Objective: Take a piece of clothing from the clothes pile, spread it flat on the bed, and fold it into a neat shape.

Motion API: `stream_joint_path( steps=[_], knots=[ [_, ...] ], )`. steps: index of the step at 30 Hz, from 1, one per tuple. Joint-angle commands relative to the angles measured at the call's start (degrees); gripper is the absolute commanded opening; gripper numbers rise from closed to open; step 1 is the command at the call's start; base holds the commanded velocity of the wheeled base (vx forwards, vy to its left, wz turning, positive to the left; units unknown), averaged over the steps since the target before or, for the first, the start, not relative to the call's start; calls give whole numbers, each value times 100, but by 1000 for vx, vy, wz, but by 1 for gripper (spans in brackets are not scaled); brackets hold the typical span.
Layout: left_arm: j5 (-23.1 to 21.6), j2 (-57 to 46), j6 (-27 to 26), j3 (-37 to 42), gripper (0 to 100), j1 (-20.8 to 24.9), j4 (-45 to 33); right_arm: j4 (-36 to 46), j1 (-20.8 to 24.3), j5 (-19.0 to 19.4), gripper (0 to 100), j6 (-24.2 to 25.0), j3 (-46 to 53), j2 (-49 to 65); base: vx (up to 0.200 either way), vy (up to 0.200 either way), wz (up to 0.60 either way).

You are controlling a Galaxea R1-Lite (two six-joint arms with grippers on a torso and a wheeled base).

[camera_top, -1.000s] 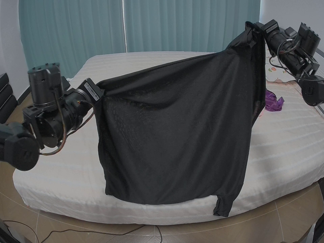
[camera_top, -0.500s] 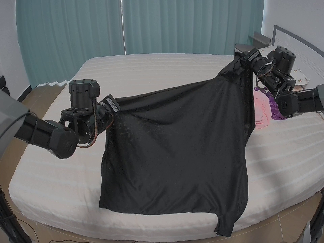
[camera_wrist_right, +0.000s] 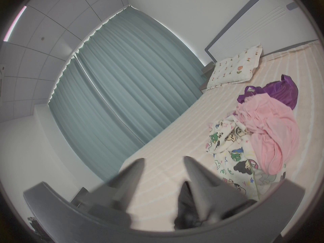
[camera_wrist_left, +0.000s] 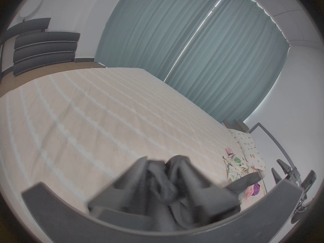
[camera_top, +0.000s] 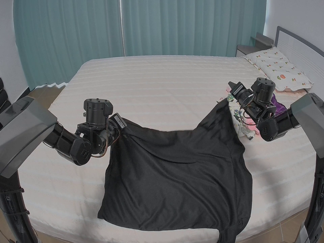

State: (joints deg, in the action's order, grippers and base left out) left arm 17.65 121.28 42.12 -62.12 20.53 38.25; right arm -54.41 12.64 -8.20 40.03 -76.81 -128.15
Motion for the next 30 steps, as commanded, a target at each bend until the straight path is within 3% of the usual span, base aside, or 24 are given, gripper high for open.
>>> stream_joint_path(
  steps=[1,6,18,21,24,28,30],
  knots=[
    [10,519,-2,-151,100,-146,165,-17,63,-6,100,-22,105,-466,0,0,0],
    [63,853,-55,-292,100,-251,182,185,-25,-15,100,-136,123,-615,0,0,0],
    [116,501,-389,-142,100,-840,297,572,-913,56,100,-40,949,-395,0,0,0],
    [-16,-17,-266,535,100,-822,332,563,-1220,205,100,-13,1230,-439,0,0,0],
    [-500,-887,60,1545,100,-691,341,572,-1537,601,100,347,1687,-413,0,0,0],
    [-1080,-1625,499,2380,100,-524,376,589,-1633,908,100,620,1977,-439,0,0,0],
    [-1141,-1863,578,2741,100,-427,376,615,-1633,926,100,637,2030,-536,0,0,0]
  ],
)
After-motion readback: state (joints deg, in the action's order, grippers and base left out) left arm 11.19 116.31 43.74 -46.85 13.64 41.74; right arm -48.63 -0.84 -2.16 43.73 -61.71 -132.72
